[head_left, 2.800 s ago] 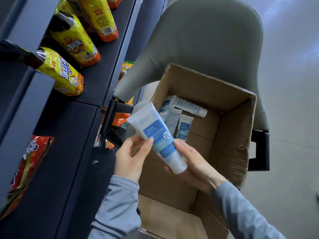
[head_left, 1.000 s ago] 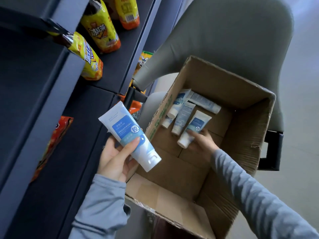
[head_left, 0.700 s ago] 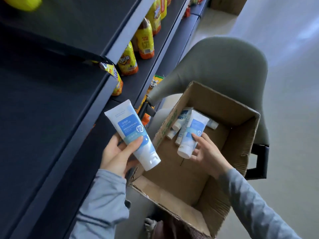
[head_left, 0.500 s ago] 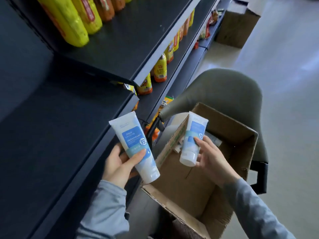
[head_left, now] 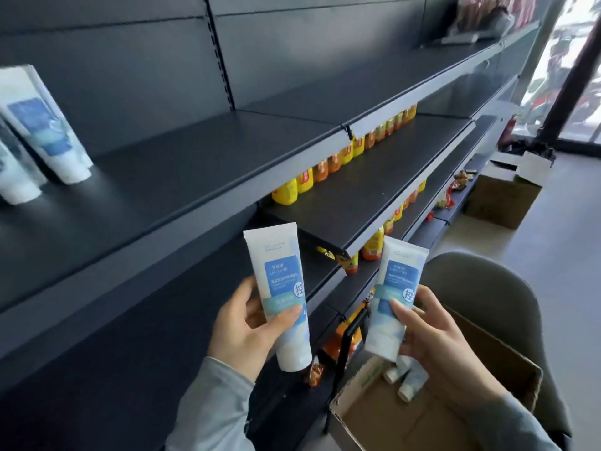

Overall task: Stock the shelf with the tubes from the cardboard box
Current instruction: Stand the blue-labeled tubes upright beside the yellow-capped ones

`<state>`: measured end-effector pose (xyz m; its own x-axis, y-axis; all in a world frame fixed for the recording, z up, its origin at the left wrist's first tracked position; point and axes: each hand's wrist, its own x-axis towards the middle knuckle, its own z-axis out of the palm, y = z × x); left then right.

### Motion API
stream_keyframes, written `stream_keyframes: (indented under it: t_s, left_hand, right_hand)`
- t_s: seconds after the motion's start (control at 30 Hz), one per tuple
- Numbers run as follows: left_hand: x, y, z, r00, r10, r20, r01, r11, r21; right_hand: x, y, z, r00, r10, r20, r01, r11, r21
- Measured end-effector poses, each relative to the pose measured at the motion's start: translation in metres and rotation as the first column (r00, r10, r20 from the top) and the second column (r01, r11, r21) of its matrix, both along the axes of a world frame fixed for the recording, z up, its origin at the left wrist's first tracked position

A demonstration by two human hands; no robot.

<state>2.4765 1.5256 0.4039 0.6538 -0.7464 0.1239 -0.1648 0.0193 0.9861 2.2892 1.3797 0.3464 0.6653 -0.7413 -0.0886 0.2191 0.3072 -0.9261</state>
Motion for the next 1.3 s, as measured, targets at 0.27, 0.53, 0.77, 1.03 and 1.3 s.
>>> stream_keyframes:
  t_s: [0.27, 0.53, 0.77, 1.03, 1.3]
  left_hand:
    - [0.014, 0.063, 0.069, 0.984, 0.143, 0.107, -0.115, 0.966, -0.231]
    - [0.026, 0.118, 0.111, 0.861, 0.487, 0.143, -0.372, 0.797, -0.476]
    - [0.039, 0.172, 0.138, 0.748, 0.657, 0.096, -0.476, 0.632, -0.611]
    - [0.044, 0.225, 0.154, 0.65, 0.747, 0.137, -0.518, 0.568, -0.64]
    - [0.049, 0.244, 0.156, 0.554, 0.824, 0.119, -0.564, 0.477, -0.674]
  right_hand:
    - [0.043, 0.029, 0.076, 0.985, 0.12, 0.128, -0.099, 0.982, -0.159]
    - [0.082, 0.058, 0.122, 0.925, 0.195, 0.327, -0.187, 0.981, -0.057]
    - [0.118, 0.086, 0.151, 0.884, 0.286, 0.369, -0.254, 0.958, -0.133]
    - [0.183, 0.123, 0.191, 0.845, 0.402, 0.352, -0.307, 0.905, -0.295]
    - [0.271, 0.134, 0.216, 0.855, 0.483, 0.188, -0.343, 0.8, -0.493]
